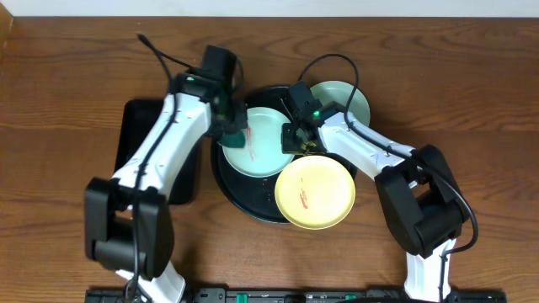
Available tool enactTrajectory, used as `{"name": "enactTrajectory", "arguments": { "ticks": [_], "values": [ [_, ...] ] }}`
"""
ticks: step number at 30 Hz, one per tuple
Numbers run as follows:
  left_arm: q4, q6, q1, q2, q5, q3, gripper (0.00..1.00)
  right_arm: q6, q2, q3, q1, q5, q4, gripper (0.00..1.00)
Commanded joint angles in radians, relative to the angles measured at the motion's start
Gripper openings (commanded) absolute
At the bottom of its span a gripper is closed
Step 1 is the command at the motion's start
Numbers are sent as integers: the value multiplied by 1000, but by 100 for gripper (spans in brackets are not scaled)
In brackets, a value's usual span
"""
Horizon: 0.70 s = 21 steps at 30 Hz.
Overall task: Clean dirty plates on tray and stack at the side
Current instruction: 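Lift the green sponge with the left gripper toward the held plate, then scrub the held pale green plate with the sponge in the left gripper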
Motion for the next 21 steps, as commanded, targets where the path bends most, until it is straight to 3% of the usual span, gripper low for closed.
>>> {"name": "enactTrajectory", "arguments": {
  "ticks": [1,13,16,21],
  "values": [
    [0,-76,-21,45,0,-10,7,-28,15,2,4,17,-10,1],
    [14,-185,-30,209,33,-10,7,-28,15,2,4,17,-13,1],
    [20,-138,-32,218,139,-10,7,-28,15,2,4,17,-13,1],
    [71,39,-51,218,346,-10,7,-28,15,2,4,17,-13,1]
  ]
}}
